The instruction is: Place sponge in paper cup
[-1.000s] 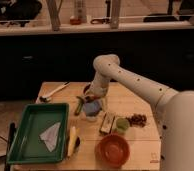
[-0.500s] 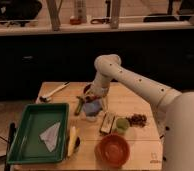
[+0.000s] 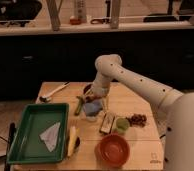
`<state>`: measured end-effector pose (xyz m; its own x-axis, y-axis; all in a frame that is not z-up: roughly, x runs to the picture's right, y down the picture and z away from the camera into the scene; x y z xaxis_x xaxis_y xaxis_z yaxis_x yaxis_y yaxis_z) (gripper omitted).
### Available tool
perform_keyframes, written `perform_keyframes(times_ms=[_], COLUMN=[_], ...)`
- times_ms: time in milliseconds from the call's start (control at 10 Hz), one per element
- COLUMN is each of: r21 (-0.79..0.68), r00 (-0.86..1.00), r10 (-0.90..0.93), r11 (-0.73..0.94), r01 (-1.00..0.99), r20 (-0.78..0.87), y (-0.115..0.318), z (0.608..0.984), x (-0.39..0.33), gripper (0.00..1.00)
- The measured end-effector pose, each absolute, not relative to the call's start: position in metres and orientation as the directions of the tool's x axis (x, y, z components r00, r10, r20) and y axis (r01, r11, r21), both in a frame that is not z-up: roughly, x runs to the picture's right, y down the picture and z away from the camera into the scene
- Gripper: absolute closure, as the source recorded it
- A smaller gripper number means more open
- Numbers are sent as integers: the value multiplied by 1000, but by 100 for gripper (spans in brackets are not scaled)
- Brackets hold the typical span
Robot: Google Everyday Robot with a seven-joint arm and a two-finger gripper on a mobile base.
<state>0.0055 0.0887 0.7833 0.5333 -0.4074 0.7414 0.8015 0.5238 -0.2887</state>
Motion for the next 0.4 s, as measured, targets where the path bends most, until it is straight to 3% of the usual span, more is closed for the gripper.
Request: perform_keyframes(times_ms=[400], r21=[-289], r00=[534], r10=[-407], r11=[524], r01=[801], r20=[741], y=[89], z=[783], x=[6], gripper=[20])
